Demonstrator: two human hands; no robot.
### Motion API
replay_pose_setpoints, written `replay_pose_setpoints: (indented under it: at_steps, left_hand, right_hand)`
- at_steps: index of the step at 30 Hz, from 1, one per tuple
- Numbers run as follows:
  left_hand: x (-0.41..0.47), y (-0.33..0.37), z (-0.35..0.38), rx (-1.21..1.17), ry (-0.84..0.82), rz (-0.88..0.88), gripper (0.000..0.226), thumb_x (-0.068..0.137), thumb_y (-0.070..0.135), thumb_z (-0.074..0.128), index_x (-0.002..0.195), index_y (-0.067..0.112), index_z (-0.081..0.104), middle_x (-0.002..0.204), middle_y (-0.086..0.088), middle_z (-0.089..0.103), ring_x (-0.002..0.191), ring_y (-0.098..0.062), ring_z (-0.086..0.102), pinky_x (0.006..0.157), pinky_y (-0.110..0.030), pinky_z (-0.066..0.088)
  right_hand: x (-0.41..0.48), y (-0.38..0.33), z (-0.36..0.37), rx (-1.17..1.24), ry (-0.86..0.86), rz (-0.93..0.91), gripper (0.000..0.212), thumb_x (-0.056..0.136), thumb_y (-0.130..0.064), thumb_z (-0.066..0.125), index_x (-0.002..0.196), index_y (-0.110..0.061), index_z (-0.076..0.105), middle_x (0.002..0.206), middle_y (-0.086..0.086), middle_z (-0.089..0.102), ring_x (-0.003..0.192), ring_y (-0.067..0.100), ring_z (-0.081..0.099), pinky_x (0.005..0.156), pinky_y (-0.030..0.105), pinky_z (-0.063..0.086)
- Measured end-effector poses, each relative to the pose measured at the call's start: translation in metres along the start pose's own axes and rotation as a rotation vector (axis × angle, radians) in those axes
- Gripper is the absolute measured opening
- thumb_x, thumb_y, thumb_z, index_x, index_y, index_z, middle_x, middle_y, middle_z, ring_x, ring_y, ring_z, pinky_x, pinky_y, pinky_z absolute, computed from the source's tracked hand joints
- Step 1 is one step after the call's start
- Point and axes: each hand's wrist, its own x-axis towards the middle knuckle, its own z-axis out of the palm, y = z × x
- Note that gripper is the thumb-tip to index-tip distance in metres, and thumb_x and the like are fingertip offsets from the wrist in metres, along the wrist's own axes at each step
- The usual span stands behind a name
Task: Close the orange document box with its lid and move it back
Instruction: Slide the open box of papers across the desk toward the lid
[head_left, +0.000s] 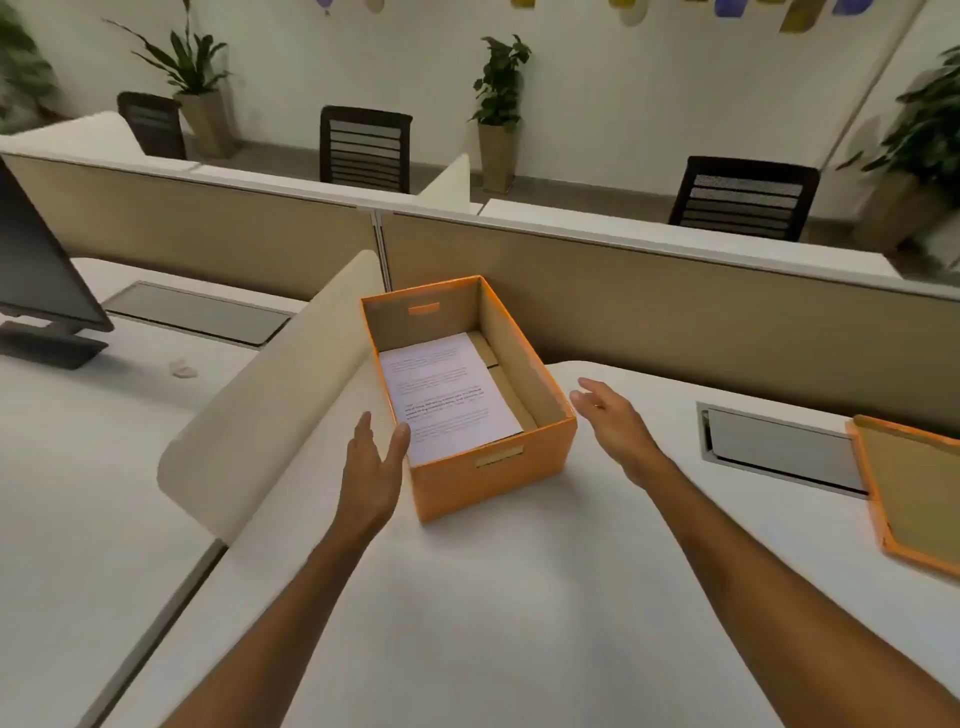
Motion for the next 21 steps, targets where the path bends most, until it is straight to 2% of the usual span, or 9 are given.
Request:
replay_pose_setpoints:
  at_steps: [3, 6, 8, 13, 17, 21]
  left_hand:
    - [0.017, -0.016, 0.004, -0.095, -0.044, -0.153, 0.075, 0.092, 0.066, 0.041, 0.155, 0.028, 0.025, 0.16, -0.005, 0.035, 0.143, -0.029, 0.037, 0.116, -0.051, 0.032]
    - [0.023, -0.026, 0.009, -0.26, -0.15, -0.251, 0.068, 0.093, 0.063, 0.044, 0.153, 0.034, 0.031, 0.157, 0.002, 0.04, 0.139, -0.028, 0.042, 0.111, -0.049, 0.038]
    - [0.025, -0.03, 0.011, -0.333, -0.195, -0.274, 0.065, 0.093, 0.063, 0.045, 0.152, 0.04, 0.03, 0.155, 0.004, 0.043, 0.137, -0.03, 0.044, 0.106, -0.049, 0.042]
    - [0.03, -0.035, 0.011, -0.428, -0.258, -0.304, 0.066, 0.088, 0.065, 0.053, 0.148, 0.052, 0.03, 0.147, 0.008, 0.052, 0.131, -0.031, 0.051, 0.101, -0.057, 0.046]
    - [0.032, -0.037, 0.007, -0.439, -0.24, -0.327, 0.064, 0.086, 0.062, 0.058, 0.145, 0.053, 0.035, 0.141, 0.008, 0.058, 0.127, -0.028, 0.055, 0.094, -0.058, 0.051]
    - [0.034, -0.037, 0.004, -0.444, -0.222, -0.306, 0.06, 0.089, 0.052, 0.061, 0.146, 0.046, 0.041, 0.132, 0.004, 0.066, 0.118, -0.03, 0.063, 0.082, -0.057, 0.058]
  right_hand:
    - [0.017, 0.004, 0.009, 0.088, -0.034, 0.132, 0.048, 0.098, -0.051, 0.044, 0.14, -0.029, 0.048, 0.147, 0.0, 0.048, 0.123, 0.019, 0.048, 0.094, 0.037, 0.04]
    - [0.029, 0.008, 0.015, 0.159, -0.069, 0.233, 0.042, 0.098, -0.052, 0.041, 0.134, -0.033, 0.051, 0.14, -0.003, 0.05, 0.112, 0.019, 0.05, 0.086, 0.041, 0.044]
    - [0.035, 0.011, 0.018, 0.165, -0.093, 0.23, 0.04, 0.097, -0.055, 0.042, 0.129, -0.034, 0.053, 0.134, -0.004, 0.054, 0.11, 0.021, 0.052, 0.084, 0.044, 0.046]
    - [0.044, 0.018, 0.02, 0.213, -0.18, 0.266, 0.036, 0.093, -0.057, 0.047, 0.117, -0.038, 0.065, 0.12, -0.005, 0.065, 0.111, 0.024, 0.057, 0.079, 0.05, 0.052]
    - [0.046, 0.025, 0.017, 0.277, -0.227, 0.259, 0.03, 0.092, -0.056, 0.05, 0.109, -0.041, 0.069, 0.117, -0.006, 0.068, 0.109, 0.024, 0.061, 0.064, 0.042, 0.059]
    - [0.044, 0.024, 0.016, 0.274, -0.217, 0.236, 0.024, 0.095, -0.049, 0.05, 0.108, -0.042, 0.069, 0.112, -0.011, 0.069, 0.107, 0.023, 0.062, 0.061, 0.042, 0.06]
